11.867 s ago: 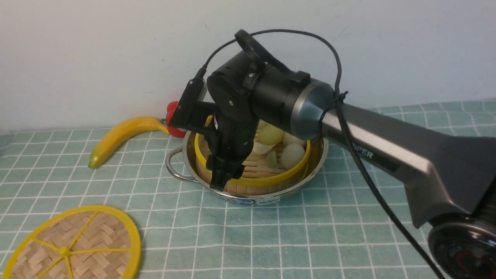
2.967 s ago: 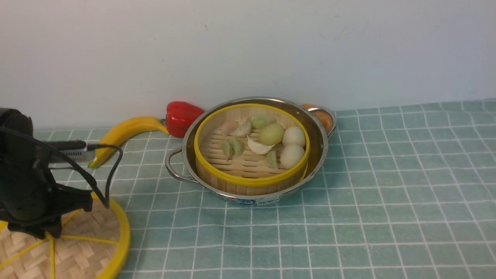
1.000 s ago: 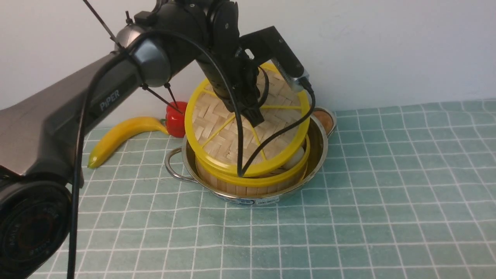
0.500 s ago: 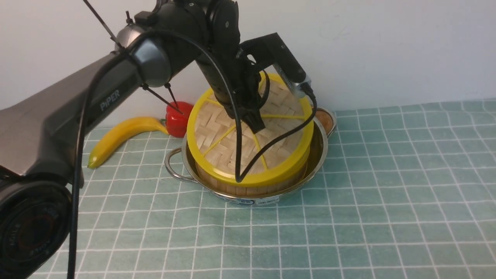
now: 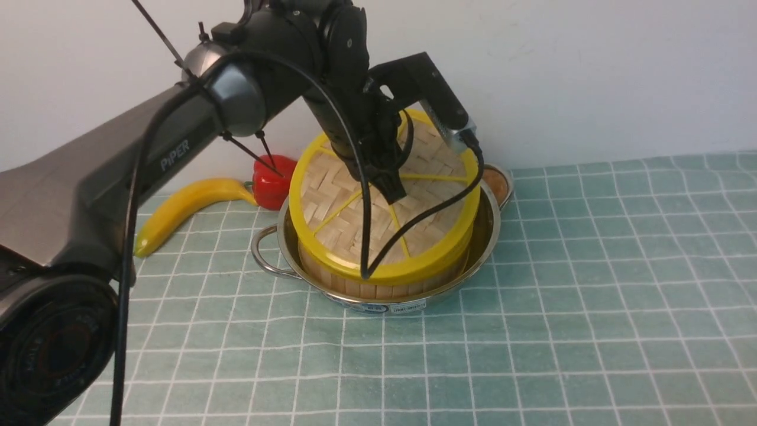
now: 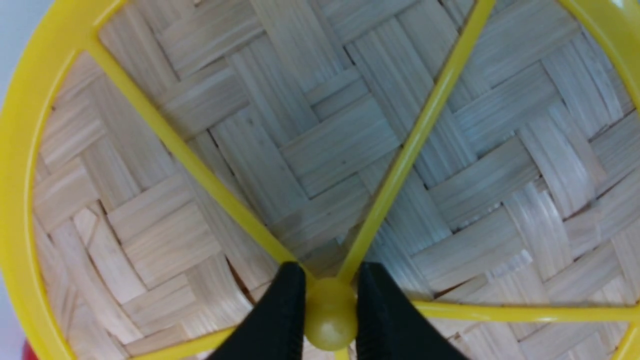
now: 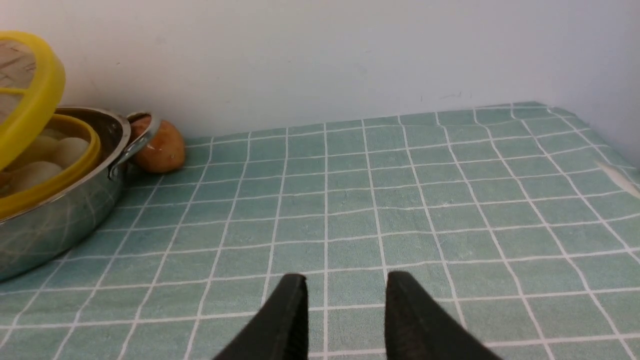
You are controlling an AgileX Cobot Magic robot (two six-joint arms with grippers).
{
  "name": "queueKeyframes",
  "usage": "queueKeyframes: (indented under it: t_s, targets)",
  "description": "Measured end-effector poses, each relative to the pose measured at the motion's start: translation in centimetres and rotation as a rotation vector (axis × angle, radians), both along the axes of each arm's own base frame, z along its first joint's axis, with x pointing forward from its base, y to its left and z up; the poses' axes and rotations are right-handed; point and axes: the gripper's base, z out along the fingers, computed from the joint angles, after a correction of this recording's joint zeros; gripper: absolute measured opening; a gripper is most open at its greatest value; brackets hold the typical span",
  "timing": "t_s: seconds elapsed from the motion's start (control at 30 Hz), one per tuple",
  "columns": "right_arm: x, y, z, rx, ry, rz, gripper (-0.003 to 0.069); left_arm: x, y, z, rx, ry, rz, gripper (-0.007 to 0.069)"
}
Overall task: Place the steamer in the pot on the blue tablecloth, and put the lid on the steamer.
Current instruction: 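Place the yellow bamboo steamer lid onto the steamer in the pot with the left gripper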
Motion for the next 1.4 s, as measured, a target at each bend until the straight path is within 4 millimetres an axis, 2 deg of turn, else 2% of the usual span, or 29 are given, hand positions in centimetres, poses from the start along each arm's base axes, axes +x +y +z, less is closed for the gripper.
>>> queueKeyframes:
  t_s: [0.33,0.83,1.4]
  targets:
    - [0.00,0.00,0.00,0.000,0.000,0.000,0.0240,0.50,-0.03,-0.61,0.013,-0.021,0.008,0.0123]
    - [0.00,0.00,0.00,0.000,0.000,0.000,0.0240,0.94,0.03,-0.35,0.018,-0.077,0.013,0.0123]
    - [0.00,0.00,0.00,0.000,0.000,0.000,0.0240,0.45,0.38,-0.64,0.060,-0.015,0.014,0.0123]
